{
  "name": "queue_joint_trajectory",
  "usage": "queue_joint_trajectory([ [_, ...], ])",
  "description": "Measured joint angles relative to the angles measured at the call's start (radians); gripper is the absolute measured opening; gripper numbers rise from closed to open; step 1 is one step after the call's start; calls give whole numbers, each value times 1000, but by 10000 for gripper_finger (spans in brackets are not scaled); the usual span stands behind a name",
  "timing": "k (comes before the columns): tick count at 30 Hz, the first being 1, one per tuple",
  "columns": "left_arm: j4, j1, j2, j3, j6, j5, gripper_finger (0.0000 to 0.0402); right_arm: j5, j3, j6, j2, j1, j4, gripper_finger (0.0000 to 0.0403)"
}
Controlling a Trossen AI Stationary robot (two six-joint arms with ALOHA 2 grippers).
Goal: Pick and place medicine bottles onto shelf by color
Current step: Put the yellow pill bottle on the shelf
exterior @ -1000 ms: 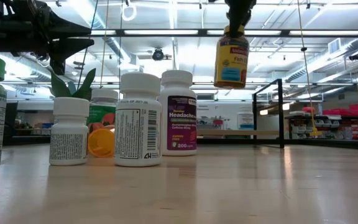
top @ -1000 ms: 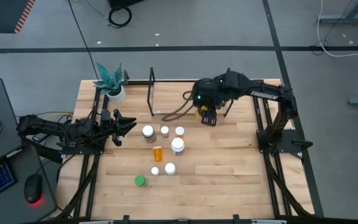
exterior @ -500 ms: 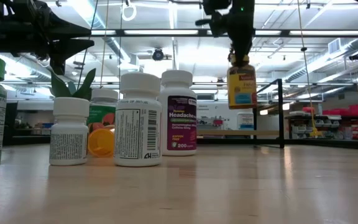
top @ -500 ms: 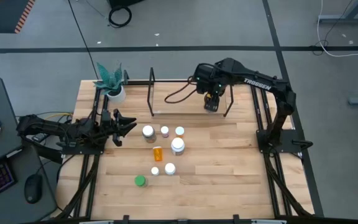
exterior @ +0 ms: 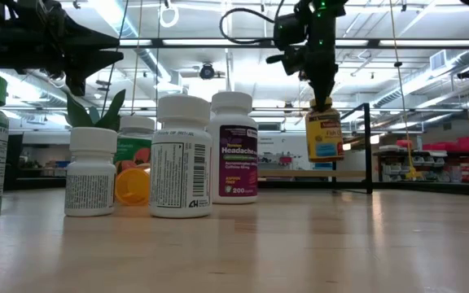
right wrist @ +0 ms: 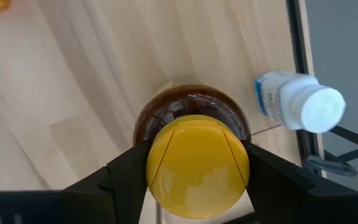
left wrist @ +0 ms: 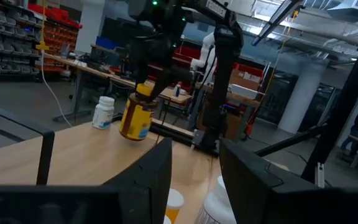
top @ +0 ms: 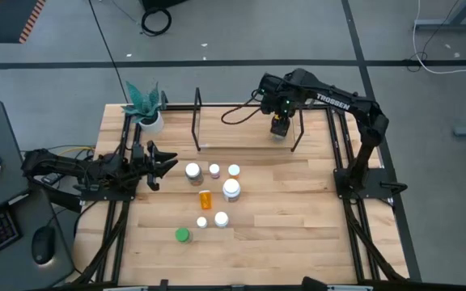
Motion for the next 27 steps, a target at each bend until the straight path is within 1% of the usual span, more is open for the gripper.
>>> queue_joint_trajectory([
  [9,5,0,0,0,31,0,138,-56,0,-24,0,-68,7,242],
  [18,5,0,0,0,30,0,141,-59,-1,-26,0,-71,16,244],
  [22,4,0,0,0,27,0,138,-63,-39,-33,-1,-65,40,243],
  [27,4,0,0,0,28,0,144,-51,-74,-46,-2,-66,54,243],
])
